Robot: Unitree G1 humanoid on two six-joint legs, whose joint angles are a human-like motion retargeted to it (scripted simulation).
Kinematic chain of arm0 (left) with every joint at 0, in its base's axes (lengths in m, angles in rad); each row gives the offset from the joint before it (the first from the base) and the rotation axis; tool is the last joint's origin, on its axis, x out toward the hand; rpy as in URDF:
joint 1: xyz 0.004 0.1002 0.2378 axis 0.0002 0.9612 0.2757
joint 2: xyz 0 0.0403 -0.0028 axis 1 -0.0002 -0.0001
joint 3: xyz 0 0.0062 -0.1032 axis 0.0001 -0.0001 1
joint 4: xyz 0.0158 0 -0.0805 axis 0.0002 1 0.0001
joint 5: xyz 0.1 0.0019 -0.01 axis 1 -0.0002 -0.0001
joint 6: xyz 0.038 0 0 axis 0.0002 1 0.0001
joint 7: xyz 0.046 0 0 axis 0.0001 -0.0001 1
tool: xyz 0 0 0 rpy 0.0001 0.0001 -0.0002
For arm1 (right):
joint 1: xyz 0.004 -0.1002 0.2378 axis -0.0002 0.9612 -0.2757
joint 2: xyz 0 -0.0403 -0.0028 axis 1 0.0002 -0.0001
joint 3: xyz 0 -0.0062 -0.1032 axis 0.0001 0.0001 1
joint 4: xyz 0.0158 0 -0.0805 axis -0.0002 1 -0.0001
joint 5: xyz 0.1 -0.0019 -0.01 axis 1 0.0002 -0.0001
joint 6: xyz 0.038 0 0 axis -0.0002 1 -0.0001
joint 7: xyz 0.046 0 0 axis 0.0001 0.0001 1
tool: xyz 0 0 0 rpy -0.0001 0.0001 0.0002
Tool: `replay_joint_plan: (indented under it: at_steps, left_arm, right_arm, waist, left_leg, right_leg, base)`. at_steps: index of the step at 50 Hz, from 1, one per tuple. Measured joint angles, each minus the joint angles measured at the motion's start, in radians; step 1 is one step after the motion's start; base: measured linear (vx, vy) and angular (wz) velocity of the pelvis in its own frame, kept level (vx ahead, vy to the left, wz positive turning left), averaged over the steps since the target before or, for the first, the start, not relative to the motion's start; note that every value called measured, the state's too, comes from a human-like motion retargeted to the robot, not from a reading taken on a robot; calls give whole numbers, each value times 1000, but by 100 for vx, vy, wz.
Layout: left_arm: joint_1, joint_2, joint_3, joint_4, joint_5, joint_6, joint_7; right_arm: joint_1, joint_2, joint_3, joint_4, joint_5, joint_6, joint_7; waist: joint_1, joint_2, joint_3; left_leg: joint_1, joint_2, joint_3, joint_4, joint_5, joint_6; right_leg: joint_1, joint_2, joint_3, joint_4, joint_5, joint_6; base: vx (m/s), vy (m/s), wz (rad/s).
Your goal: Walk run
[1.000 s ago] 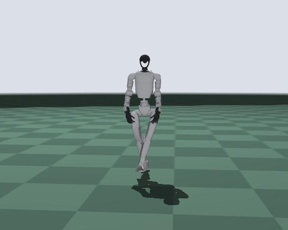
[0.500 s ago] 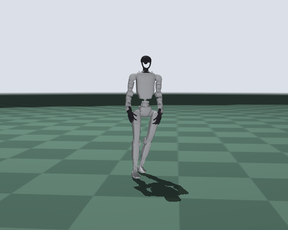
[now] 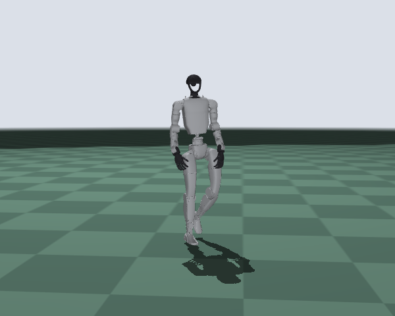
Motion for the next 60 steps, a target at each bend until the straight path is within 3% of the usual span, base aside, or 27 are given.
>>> replay_joint_plan:
  at_steps: [5,10,13,17,20,22,23,25,28,30,31,35,40,45,53,55,58,60]
  left_arm:
    - [7,1,13,-34,-64,-60,74]
    - [5,-15,25,-44,-99,-65,101]
    - [2,-22,25,-42,-70,-51,105]
    - [-3,-38,44,-21,-42,-19,110]
    - [-16,-53,82,-3,-85,-25,67]
    - [-23,-57,109,0,-126,-35,46]
    - [-25,-57,120,3,-143,-37,44]
    - [-23,-60,139,12,-164,-31,40]
    - [-19,-50,165,25,-171,-23,3]
    - [-22,-29,161,23,-169,-7,-13]
    - [-24,-21,157,30,-168,-9,-25]
    - [-27,-11,149,75,-187,-1,-100]
    - [-4,-19,112,95,-202,-6,-156]
    - [3,-32,80,110,-133,-8,-148]
    - [-15,-55,94,133,-64,25,-156]
    - [-8,-58,91,147,-71,33,-140]
    - [9,-58,113,170,-115,40,-135]
    - [17,-59,138,186,-146,43,-149]
  right_arm:
    - [5,7,13,18,-64,24,10]
    - [7,9,15,35,-101,37,17]
    - [0,13,12,52,-102,51,52]
    - [-5,16,1,65,-118,74,78]
    - [8,19,11,80,-114,84,70]
    - [16,20,26,97,-105,96,69]
    - [18,21,29,105,-97,108,69]
    - [25,30,26,119,-73,122,62]
    - [36,42,49,122,-15,121,30]
    - [32,34,80,101,15,116,3]
    - [28,25,85,85,0,110,-17]
    - [35,4,66,21,-54,56,-131]
    - [54,6,45,-28,87,-59,-220]
    - [68,14,33,-55,134,-112,-242]
    - [95,64,-42,-65,190,-80,-240]
    - [92,65,-46,-66,228,-85,-221]
    - [87,57,-33,-59,245,-75,-186]
    - [82,60,-17,-50,255,-64,-152]
  waist:
    - [89,-20,3]
    - [135,25,37]
    - [166,42,61]
    - [164,49,67]
    - [189,41,50]
    - [217,27,30]
    - [232,20,19]
    - [244,-4,-10]
    - [220,-3,-24]
    - [233,17,-10]
    - [243,28,-10]
    - [238,61,-3]
    - [109,90,5]
    - [39,56,28]
    - [-1,83,25]
    - [-9,92,10]
    - [-34,88,-22]
    - [-18,85,-39]
  left_leg:
    - [-150,-69,-15,-175,-176,-69]
    - [-210,-7,47,-556,-203,-65]
    - [-234,-20,51,-766,-249,-83]
    - [-245,-57,60,-929,-289,-182]
    - [-241,-51,41,-867,-263,-107]
    - [-217,-38,99,-836,-233,-75]
    - [-208,-48,56,-831,-189,-56]
    - [-192,-55,22,-800,-159,-8]
    - [-154,-17,20,-736,-235,22]
    - [-101,16,34,-728,-282,33]
    - [-72,26,44,-738,-301,35]
    - [26,31,58,-773,-352,44]
    - [122,-17,-35,-812,-398,61]
    - [230,-93,-72,-819,-467,71]
    - [352,-67,-131,-793,-532,25]
    - [362,-51,-133,-767,-506,-1]
    - [374,-33,-121,-703,-381,-54]
    - [365,-22,-100,-626,-227,-86]
  right_leg:
    - [67,71,45,-30,-42,-44]
    - [151,171,46,-42,-109,-63]
    - [208,220,67,-41,-149,-75]
    - [275,255,62,-33,-197,-75]
    - [309,266,77,-7,-173,-53]
    - [327,261,88,20,-112,-21]
    - [332,252,79,40,-60,0]
    - [327,219,60,104,101,43]
    - [265,214,79,305,378,117]
    - [198,224,80,480,509,147]
    - [165,211,60,532,515,160]
    - [31,207,38,631,331,132]
    - [-132,132,4,498,94,173]
    - [-222,-1,-44,179,97,193]
    - [-325,7,-20,-100,-7,194]
    - [-318,24,-15,-63,54,113]
    - [-284,30,-3,-32,162,113]
    - [-265,45,63,10,152,95]
  base:
    - [59,-36,-58]
    - [63,-32,-21]
    - [62,-26,-38]
    - [77,-27,-1]
    - [85,-26,-37]
    - [94,-25,-63]
    - [95,-23,-71]
    - [101,-22,-50]
    - [99,-20,-28]
    - [93,-16,-73]
    - [74,-10,-85]
    - [74,-12,-23]
    - [75,-16,88]
    - [60,-20,50]
    - [74,-38,51]
    - [87,-59,50]
    - [77,-59,45]
    - [78,-65,-10]
